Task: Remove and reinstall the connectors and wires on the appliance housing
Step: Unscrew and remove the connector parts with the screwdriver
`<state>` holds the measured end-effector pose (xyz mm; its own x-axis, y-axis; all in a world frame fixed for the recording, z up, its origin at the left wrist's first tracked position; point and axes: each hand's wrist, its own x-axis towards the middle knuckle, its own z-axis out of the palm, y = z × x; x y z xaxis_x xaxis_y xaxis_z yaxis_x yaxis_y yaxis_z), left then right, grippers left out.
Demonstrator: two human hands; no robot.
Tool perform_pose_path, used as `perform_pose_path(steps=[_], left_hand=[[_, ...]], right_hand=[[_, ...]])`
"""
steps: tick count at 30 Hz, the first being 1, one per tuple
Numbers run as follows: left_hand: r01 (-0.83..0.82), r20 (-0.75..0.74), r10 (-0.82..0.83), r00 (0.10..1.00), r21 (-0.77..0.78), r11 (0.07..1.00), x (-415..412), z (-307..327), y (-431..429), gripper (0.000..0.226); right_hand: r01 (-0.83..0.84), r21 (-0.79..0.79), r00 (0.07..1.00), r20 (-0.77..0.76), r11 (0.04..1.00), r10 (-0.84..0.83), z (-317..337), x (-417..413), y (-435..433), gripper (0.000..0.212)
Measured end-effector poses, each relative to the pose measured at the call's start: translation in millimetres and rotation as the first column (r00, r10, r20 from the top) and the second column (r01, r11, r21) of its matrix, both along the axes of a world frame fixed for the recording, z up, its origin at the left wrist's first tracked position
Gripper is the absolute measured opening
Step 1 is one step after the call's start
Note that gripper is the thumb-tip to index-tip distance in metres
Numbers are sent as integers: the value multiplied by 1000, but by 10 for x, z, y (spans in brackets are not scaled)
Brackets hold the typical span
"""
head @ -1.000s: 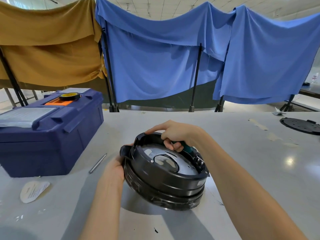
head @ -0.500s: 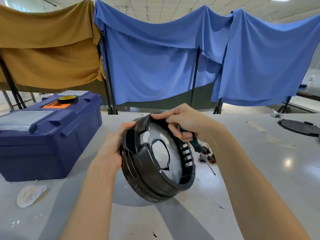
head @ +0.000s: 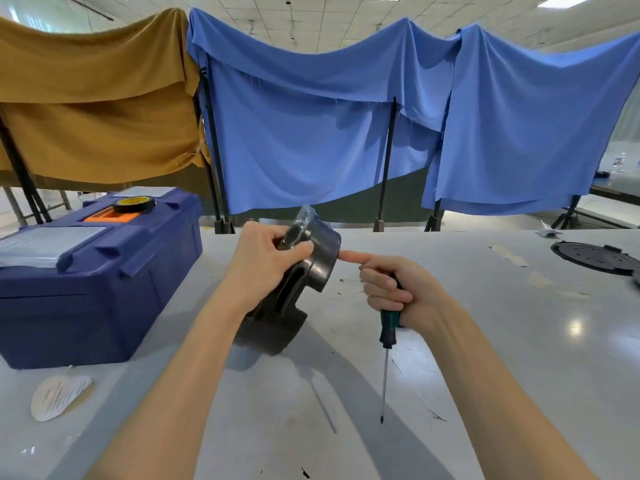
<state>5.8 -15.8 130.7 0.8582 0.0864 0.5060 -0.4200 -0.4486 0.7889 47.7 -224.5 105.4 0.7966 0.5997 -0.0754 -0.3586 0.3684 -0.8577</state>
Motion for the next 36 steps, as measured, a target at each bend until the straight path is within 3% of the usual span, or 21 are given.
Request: perform_pose_path(steps=[6,9,14,17,20,27,36], left_hand=[[-14,8,12,1000,307,952,66,-154,-171,35],[-11,-2,13,1000,418,908,75,-282,-244,46],[33,-76,16,997,595,803,59,-492,-405,44],[86,-119,-17,993,608,789,13,-605,-507,37],[140,-170,-43,984,612,778,-41,-730,-557,10],[210,-245,-85,966,544,813,-40,-914,-562,38],[211,-263,-77,962,530,821,-30,-985,-576,25]], right_hand=[[58,227,941,-337,972,22,-269,-47,-107,46],[130,187,891,-453,974,-32,-358,-64,-149,48],[154,37,828,-550,987,-109,-517,-81,-208,41],[150,-27,793,-593,988,-136,-654,-93,-206,31],[129,-109,776,-608,986,-169,-785,-102,-204,24],[95,-112,737,-660,989,-146,-925,-222,-179,28],[168,-24,678,-723,986,-133,-865,-349,-247,38]])
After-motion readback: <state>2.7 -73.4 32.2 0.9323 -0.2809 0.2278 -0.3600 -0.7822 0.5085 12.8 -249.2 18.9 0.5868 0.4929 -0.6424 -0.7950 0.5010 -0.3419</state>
